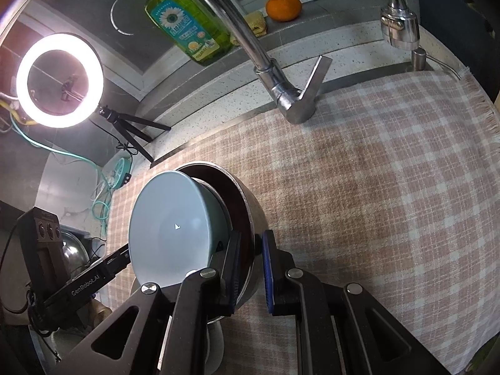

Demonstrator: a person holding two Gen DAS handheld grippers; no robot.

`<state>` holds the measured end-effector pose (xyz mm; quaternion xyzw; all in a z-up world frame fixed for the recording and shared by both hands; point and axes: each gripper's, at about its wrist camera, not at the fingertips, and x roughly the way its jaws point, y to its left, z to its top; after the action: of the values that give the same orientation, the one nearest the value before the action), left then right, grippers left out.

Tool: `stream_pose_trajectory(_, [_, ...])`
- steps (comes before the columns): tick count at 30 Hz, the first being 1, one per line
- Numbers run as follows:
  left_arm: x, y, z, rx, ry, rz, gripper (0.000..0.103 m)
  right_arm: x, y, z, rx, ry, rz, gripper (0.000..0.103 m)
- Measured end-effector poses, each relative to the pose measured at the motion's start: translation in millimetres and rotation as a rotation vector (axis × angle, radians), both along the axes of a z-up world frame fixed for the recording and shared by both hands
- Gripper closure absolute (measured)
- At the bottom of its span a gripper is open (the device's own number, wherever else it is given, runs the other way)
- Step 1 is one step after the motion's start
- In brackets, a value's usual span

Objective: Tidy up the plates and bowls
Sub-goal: 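Carry the bowl stack over the white floral plates and lower it on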

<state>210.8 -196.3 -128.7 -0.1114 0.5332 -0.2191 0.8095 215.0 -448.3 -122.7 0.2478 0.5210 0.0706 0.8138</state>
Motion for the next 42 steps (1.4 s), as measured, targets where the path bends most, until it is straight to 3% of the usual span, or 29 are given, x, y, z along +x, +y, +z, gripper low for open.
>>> stream_pose_trajectory(17, [-32.4, 42.7, 29.8, -0.004, -0.053, 0.109, 0.097, -10.2, 43.0, 30.3, 0.000, -0.052, 0.120, 0.091])
stream_pose_trajectory(42, [-95.7, 120.7, 24.9, 0.010, -0.037, 0.265, 0.097, -49.7, 123.9, 12.9, 0.021, -0.011, 0.284, 0.091])
